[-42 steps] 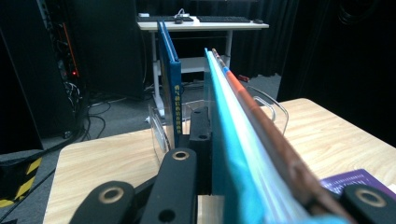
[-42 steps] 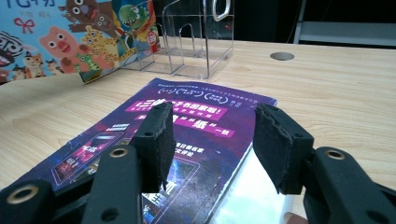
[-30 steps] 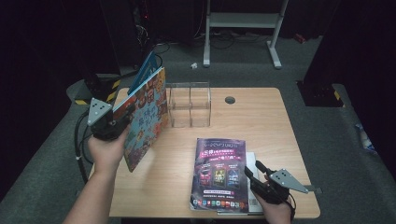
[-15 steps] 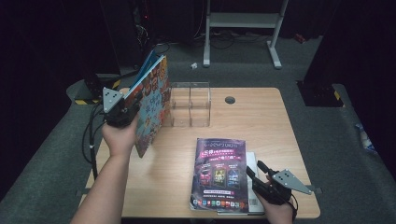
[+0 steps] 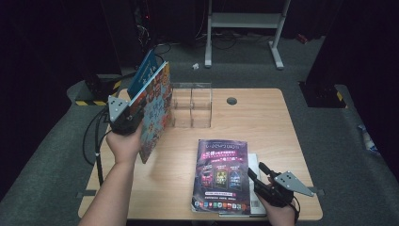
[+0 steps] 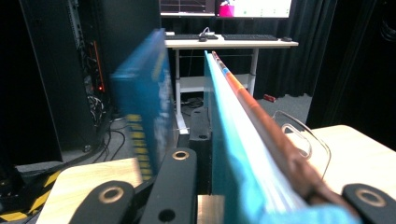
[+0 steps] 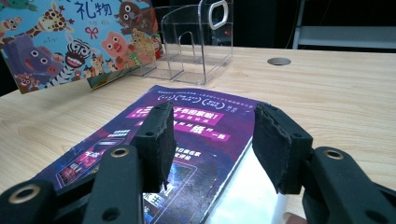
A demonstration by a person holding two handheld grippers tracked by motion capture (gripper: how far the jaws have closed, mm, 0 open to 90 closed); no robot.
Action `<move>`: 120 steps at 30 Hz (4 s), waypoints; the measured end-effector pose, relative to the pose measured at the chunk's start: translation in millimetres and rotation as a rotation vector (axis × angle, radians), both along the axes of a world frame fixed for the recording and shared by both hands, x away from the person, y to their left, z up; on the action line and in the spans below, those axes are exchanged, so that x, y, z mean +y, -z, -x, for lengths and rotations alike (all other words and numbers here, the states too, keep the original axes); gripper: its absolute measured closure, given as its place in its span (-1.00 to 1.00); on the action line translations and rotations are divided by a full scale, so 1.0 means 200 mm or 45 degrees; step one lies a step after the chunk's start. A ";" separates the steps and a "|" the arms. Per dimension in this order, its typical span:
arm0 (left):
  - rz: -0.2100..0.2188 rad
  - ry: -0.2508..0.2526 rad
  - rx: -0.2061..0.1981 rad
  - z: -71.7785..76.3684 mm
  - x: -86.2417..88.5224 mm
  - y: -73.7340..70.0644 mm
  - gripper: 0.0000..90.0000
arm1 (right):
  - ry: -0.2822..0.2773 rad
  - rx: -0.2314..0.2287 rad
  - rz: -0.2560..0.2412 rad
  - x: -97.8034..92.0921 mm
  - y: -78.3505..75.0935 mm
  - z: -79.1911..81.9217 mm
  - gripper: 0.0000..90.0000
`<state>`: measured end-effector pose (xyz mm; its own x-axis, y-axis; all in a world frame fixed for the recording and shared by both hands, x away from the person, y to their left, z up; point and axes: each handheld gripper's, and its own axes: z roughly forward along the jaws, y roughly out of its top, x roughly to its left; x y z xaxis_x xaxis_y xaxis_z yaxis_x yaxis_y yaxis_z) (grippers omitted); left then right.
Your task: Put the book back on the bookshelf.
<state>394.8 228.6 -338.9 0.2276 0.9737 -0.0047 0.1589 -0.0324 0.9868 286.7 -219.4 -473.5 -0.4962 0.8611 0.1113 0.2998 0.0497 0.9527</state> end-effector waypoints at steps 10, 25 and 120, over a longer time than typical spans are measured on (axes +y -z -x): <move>0.010 -0.005 -0.004 0.00 -0.01 0.00 0.81 | -0.003 0.001 0.001 0.00 0.00 -0.01 0.07; 0.009 -0.027 -0.049 -0.03 -0.03 -0.05 0.80 | 0.000 -0.005 -0.002 0.00 0.00 0.00 0.08; 0.037 -0.047 0.035 -0.09 0.03 0.14 0.80 | -0.043 0.020 0.025 0.05 0.03 0.01 0.08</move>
